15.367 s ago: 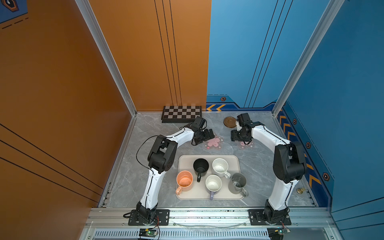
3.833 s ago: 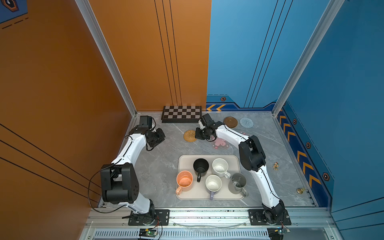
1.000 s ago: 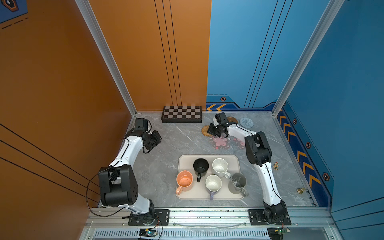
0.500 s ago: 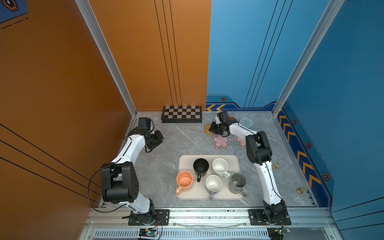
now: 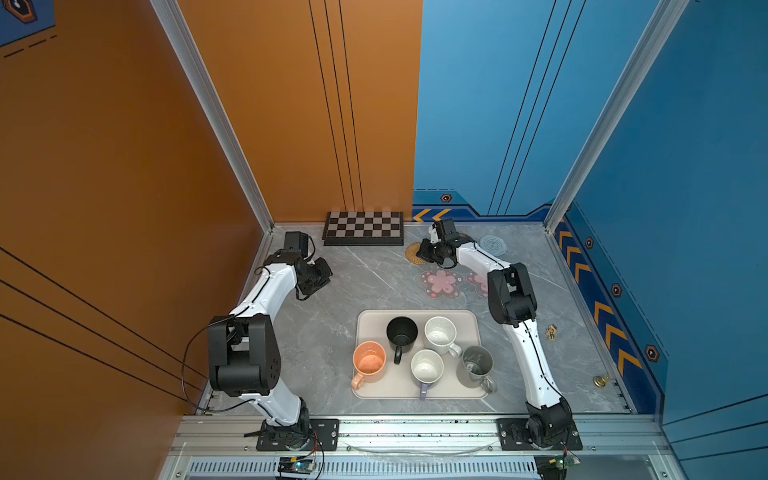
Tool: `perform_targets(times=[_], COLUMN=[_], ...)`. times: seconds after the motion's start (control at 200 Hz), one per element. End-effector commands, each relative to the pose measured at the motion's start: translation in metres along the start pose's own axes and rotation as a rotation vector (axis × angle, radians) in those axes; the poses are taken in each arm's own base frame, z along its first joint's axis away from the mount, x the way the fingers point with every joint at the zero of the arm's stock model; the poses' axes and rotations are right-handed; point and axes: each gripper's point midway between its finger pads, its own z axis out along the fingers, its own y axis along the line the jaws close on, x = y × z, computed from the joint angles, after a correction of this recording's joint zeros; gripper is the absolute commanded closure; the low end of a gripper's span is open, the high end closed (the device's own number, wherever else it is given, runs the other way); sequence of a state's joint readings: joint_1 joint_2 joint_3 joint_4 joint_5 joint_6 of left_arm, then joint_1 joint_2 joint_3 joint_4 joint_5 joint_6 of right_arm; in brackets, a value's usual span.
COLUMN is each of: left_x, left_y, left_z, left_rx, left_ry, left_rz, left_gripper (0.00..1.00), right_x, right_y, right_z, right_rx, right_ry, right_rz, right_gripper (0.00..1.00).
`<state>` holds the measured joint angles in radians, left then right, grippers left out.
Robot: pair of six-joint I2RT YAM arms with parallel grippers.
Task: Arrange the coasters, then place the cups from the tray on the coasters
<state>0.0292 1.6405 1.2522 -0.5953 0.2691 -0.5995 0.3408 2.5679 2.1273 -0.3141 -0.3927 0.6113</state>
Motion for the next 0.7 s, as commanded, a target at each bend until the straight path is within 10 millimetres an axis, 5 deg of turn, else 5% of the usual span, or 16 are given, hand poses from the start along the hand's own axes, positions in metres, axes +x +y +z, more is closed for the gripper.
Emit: perform_targets(times=[0.0, 0.44, 0.696], left_x=[-0.005, -0.005, -0.009], left_y=[-0.003, -0.009, -0.018], left_z=[0.002, 0.016, 0.014], left_rx=[-0.016, -0.027, -0.009], left_ry=[-0.009, 0.012, 0.005], left_rz=[0.0, 0.012, 0.022], left_gripper=[1.0, 1.0, 1.0], right_x=[0.022, 0.005, -0.009], right_y=[-0.037, -0.044, -0.014], right_z=[0.014, 0.013, -0.009], right_rx=[0.088, 0.095, 0.039], right_ry=[0.08, 0.059, 0.032], right_rz=[0.025, -0.003, -0.046], right_gripper=[1.0, 0.96, 0.78])
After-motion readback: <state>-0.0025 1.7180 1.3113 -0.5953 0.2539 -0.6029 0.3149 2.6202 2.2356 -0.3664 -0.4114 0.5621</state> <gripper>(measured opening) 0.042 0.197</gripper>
